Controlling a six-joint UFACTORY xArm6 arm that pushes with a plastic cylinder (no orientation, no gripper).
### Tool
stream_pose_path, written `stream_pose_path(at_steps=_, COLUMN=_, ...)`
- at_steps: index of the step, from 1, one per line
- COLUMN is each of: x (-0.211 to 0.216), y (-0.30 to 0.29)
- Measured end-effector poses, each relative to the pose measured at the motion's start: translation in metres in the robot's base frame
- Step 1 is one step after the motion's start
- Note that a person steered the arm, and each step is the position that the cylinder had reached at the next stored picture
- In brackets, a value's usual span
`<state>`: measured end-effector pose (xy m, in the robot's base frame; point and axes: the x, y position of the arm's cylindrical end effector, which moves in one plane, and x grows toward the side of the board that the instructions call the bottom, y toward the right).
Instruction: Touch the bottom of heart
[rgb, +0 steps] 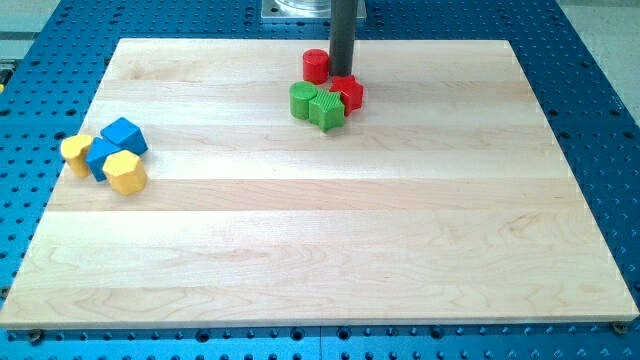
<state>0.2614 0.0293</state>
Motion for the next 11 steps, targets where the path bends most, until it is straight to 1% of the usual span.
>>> stream_pose_path(at_steps=1, x=0.000, y=0.035)
stream_pose_path(at_steps=2, x=0.001, y=0.095)
stream_pose_path(at_steps=3, x=0.046, y=0.082)
stream_pose_path(at_steps=4, x=0.106, y=0.061)
stream_pose_path(at_steps=5, x=0.110, y=0.034)
stream_pose_path(at_steps=6, x=0.167, y=0.004)
stream_pose_path(at_steps=7, x=0.255, y=-0.091)
stream_pose_path(at_steps=8, x=0.272, y=-0.221)
stream_pose_path(at_steps=9, x=0.250, y=-0.326)
stream_pose_path(at_steps=10, x=0.213, y=-0.334)
stream_pose_path(at_steps=11, x=0.170, y=-0.323)
